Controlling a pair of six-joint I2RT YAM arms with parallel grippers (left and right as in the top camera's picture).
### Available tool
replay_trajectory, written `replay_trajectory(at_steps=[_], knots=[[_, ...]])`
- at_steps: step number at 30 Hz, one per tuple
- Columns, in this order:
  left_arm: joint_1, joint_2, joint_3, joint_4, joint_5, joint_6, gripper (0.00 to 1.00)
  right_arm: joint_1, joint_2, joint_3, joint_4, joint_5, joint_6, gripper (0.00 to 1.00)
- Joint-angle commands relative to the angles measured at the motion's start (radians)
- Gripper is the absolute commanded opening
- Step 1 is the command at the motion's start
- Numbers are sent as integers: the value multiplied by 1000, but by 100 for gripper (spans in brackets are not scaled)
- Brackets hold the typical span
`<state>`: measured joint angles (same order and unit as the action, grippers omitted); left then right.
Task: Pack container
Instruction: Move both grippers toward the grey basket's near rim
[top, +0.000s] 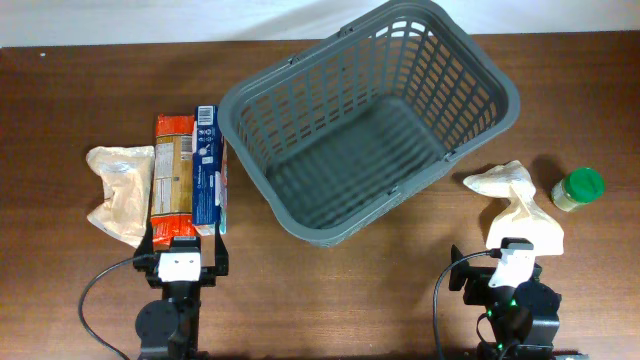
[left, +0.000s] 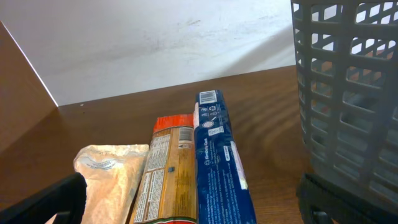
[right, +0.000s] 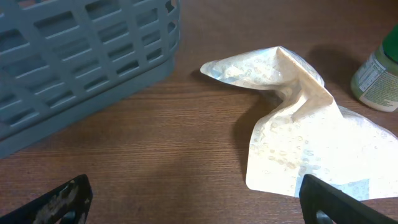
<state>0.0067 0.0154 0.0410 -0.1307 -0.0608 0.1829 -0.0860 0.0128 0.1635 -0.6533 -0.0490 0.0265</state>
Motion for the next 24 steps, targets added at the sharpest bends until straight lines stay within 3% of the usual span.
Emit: replay_trajectory(at_steps=[1, 20, 24], knots=[[-4, -10, -8, 4, -7, 13, 99, 8, -10, -6, -1, 13, 7, 99], [-4, -10, -8, 4, -5, 13, 99, 8, -10, -6, 0, 13, 7, 99], [-4, -10, -8, 0, 66, 13, 99, 8, -10, -6, 0, 12, 7, 99]])
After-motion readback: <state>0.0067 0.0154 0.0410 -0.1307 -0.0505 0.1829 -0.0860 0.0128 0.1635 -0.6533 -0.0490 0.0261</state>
